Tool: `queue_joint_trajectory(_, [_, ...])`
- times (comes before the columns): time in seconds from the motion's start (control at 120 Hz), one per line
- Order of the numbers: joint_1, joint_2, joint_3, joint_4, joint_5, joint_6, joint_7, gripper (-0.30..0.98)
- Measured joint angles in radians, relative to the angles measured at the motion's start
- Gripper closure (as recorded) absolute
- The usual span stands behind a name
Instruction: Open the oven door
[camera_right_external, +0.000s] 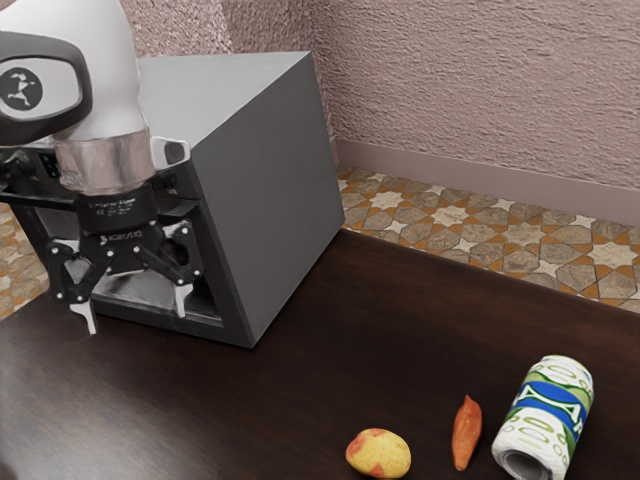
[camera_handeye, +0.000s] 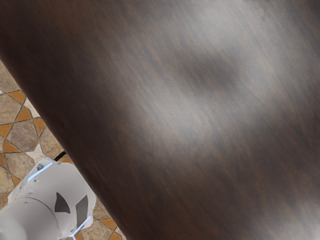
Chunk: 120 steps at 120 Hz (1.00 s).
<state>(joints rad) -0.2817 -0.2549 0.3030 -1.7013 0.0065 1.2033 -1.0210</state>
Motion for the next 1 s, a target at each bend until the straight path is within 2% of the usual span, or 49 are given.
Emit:
queue_joint_trajectory(0.125, [-0.002, -0.007, 0.001, 0.000, 0.009, 0.085, -0.240, 0.00])
queue_joint_trajectory(0.258, [0.009, -0.055, -0.014, 0.048, 0.014, 0.109, -0.447, 0.00])
queue_joint_trajectory(0.358, [0.027, -0.066, 0.055, 0.077, 0.021, 0.129, -0.574, 0.00])
queue_joint_trajectory(0.408, [0.044, -0.128, 0.076, 0.032, 0.053, 0.180, -0.620, 0.00])
queue_joint_trajectory(0.475, [0.114, -0.268, 0.070, -0.138, 0.085, 0.309, -0.663, 0.00])
queue_joint_trajectory(0.533, [0.202, -0.384, 0.005, -0.285, 0.103, 0.424, -0.694, 0.00])
queue_joint_trajectory(0.592, [0.286, -0.431, -0.060, -0.347, 0.111, 0.516, -0.717, 0.00])
queue_joint_trajectory(0.775, [0.332, -0.334, -0.095, -0.361, 0.108, 0.739, -0.764, 0.00])
queue_joint_trajectory(1.0, [0.485, -0.254, -0.096, -0.349, 0.091, 0.890, -0.803, 0.00])
